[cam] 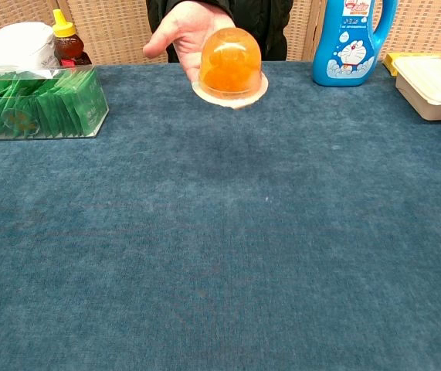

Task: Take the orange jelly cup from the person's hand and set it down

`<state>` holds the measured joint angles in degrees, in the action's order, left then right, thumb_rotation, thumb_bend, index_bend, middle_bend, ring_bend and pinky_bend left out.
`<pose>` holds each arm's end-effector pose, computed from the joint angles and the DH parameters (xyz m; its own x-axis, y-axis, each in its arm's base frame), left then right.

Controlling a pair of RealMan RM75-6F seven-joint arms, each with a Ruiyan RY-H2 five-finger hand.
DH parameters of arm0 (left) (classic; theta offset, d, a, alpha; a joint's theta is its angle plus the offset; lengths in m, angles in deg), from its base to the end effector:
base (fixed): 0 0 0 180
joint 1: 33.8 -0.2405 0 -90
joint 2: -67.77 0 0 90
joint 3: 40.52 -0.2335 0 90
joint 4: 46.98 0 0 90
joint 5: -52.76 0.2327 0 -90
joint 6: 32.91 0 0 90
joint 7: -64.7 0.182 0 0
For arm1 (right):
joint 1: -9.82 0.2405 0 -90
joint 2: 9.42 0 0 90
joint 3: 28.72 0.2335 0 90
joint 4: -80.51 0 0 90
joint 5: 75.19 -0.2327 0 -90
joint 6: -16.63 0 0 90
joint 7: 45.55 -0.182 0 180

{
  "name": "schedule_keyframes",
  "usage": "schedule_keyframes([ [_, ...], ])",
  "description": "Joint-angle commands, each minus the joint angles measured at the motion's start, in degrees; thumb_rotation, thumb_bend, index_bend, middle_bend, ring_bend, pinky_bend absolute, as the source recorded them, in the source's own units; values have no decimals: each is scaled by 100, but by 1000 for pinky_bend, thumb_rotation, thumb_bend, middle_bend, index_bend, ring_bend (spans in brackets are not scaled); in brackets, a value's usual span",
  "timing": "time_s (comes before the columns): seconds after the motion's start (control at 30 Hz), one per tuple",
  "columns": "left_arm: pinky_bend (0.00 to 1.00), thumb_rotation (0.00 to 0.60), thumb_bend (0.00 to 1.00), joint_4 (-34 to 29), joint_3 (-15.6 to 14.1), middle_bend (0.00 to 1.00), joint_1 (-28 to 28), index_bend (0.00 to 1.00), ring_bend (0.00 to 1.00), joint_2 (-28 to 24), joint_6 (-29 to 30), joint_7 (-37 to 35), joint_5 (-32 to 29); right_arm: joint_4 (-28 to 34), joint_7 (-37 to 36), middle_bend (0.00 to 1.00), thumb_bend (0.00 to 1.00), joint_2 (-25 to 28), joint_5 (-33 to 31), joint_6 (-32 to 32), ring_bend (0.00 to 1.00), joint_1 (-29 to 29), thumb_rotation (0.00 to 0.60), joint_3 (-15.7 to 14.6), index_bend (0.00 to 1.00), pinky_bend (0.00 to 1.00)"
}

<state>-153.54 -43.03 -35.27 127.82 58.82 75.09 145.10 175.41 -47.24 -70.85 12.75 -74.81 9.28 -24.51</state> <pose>-0.2559 0.1656 0.1276 0.4018 0.0168 0.9156 0.9157 -0.0065 -0.4018 -0.2978 -0.1953 0.1581 0.3737 0.0955 0.9226 -0.9275 0.0354 0.3720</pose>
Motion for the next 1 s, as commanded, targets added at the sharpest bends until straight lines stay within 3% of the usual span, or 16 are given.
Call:
schedule_keyframes([
  [0.03, 24, 600, 101, 6, -2, 0, -4, 0, 0, 2, -10, 3, 5, 1, -3, 47, 165, 1, 0, -1, 42, -1, 600, 0, 155, 0],
  [0.3, 25, 600, 79, -4, 2, 0, 150, 0, 0, -30, -135, -188, 321, -4, 30, 47, 164, -18, -43, 40, 42, 5, 600, 0, 160, 0],
  [0.5, 25, 600, 82, -816, 387, 0, 966, 0, 0, -287, -1064, 69, 385, -5, 48, 47, 165, -34, -81, 107, 43, 39, 600, 13, 162, 0],
  [0.6, 25, 600, 84, -1344, 743, 0, 1532, 0, 0, -354, -1824, 400, -124, -2, 44, 47, 165, -33, -89, 95, 43, 36, 600, 21, 162, 0],
  [0.73, 25, 600, 83, -1794, 1280, 0, 2407, 0, 0, -170, -2842, 1210, -1406, -28, -10, 47, 165, -20, -144, 140, 43, 45, 600, 33, 163, 0],
  [0.87, 25, 600, 83, -1774, 1662, 0, 3141, 0, 0, 365, -3173, 2072, -2526, -64, -90, 47, 164, 0, -195, 174, 43, 62, 600, 61, 164, 0],
  [1.0, 25, 600, 87, -1594, 1864, 0, 3705, 0, 0, 909, -3203, 2606, -3327, -93, -171, 47, 164, 18, -231, 203, 43, 72, 600, 77, 164, 0],
])
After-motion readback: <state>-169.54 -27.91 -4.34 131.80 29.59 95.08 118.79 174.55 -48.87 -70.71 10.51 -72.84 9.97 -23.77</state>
